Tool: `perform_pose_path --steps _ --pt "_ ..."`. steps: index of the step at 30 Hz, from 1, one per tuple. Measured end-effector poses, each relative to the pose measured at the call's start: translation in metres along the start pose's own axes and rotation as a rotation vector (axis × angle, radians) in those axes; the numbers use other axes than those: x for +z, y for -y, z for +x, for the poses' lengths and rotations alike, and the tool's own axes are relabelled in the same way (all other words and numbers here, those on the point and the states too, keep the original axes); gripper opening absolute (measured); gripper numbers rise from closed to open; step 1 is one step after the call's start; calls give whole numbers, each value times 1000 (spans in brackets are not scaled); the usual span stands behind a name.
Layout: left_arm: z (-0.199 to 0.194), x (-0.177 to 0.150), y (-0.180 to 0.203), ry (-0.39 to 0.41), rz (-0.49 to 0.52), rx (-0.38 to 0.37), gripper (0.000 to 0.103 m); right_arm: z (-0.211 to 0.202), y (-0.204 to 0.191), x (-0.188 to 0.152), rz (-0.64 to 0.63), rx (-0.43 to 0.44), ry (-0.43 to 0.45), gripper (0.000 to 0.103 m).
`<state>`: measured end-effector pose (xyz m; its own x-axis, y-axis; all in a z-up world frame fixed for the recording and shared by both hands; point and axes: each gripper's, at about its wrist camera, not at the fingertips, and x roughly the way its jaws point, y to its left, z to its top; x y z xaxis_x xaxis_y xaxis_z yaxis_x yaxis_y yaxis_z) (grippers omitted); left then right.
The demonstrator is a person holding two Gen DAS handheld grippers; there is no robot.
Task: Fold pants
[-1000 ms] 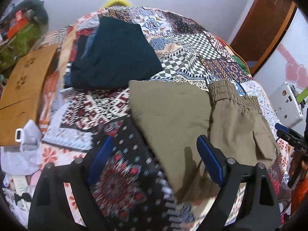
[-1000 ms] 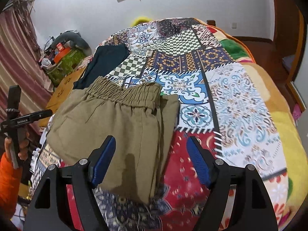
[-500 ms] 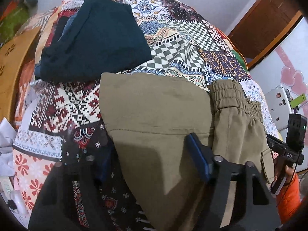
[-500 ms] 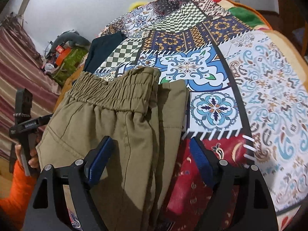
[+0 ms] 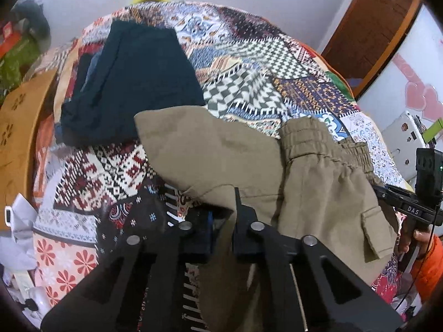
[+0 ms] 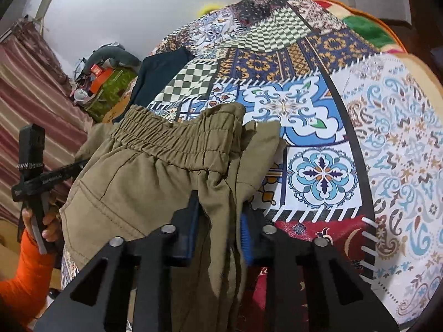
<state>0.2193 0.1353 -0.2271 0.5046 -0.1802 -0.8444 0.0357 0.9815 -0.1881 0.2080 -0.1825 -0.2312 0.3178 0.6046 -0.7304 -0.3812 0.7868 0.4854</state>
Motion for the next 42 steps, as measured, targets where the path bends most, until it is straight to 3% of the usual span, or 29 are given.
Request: perform_pose_path --steps 4,11,23,34,42 --pt "-17 4 8 44 29 10 7 -6 -15 3 -100 -49 8 14" --pt "-47 17 19 113 74 26 6 -23 -36 22 -181 -62 54 12" --pt "-91 68 -10 260 67 133 6 -18 -96 97 -364 -96 176 12" --pt "-79 116 -74 303 -9 252 6 45 -137 169 -453 -118 201 12" --pt "-30 142 -135 263 -102 295 6 115 -153 204 -479 -138 158 12"
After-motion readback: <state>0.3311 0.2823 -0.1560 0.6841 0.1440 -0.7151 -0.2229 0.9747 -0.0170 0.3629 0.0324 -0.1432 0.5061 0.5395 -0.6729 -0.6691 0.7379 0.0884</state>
